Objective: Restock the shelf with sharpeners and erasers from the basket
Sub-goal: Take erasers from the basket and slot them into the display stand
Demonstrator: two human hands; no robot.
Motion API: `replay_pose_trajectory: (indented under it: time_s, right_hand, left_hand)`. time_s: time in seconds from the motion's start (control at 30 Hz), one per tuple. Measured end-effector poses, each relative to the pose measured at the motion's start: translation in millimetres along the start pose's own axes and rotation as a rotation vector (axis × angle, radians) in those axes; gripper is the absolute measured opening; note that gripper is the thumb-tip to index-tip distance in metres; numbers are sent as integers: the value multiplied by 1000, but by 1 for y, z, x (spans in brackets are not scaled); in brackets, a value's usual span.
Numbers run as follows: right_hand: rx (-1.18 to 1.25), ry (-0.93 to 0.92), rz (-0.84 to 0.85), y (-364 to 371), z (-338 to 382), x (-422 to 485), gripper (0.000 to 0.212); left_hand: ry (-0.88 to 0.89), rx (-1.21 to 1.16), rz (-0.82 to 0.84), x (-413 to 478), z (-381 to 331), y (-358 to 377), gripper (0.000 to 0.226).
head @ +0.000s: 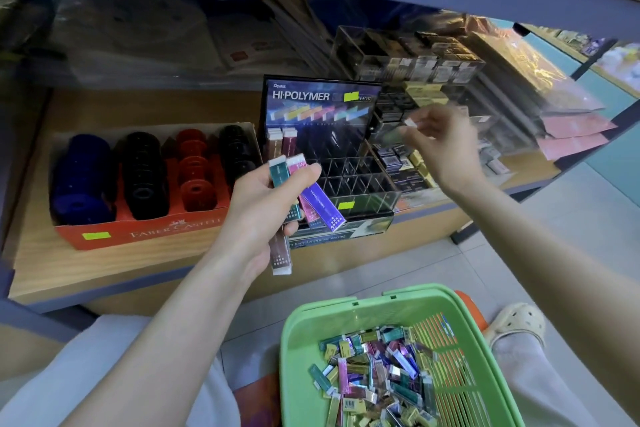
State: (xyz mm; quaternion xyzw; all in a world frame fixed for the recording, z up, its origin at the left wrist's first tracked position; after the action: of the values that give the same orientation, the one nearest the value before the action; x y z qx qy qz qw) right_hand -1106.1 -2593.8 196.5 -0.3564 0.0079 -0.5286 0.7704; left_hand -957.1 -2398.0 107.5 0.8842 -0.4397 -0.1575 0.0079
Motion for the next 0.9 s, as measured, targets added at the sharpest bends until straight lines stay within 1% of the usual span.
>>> replay_pose_trajectory:
  time_s: [0.1, 0.23, 0.37, 0.5, 0.57, 0.73, 0.8, 0.9]
  right_hand:
    - [-71, -73, 88, 28, 8, 9, 8]
    - [-248, -201, 170, 52, 7, 20, 5]
    - [-368, -219, 197, 55, 2, 34, 10]
    - [-442, -243, 327, 66, 6, 37, 12]
    - [-487, -288, 359, 73, 10, 32, 11]
    - [-629, -392, 271, 80, 15, 27, 22]
    - [-679, -470, 228, 83, 18, 23, 23]
    - [-693, -510, 179, 84, 18, 20, 22]
  left_hand:
    - [4, -5, 2, 3, -1, 5, 13]
    - [-4, -9, 7, 5, 0, 9, 13]
    - [-3, -16, 0, 8, -2, 6, 15]
    - [-6, -27, 0, 9, -3, 2, 15]
    - [-3, -36, 3, 9, -4, 2, 15]
    - [-5, -57, 15, 9, -4, 3, 14]
    - [-5, -58, 14, 9, -4, 3, 14]
    - [-12, -56, 13, 10, -3, 3, 14]
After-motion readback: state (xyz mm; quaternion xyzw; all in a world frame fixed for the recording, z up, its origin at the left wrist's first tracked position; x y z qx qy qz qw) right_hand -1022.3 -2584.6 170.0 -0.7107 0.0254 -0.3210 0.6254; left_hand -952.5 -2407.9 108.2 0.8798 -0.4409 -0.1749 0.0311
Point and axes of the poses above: each hand's wrist, its own x-axis towards the middle knuckle, its own y-axis out of the palm, z = x × y, the point moved 10 cm from there along x, towards the middle knuckle, and after that the axes turned 7 degrees about x, right-handed, at the moved point
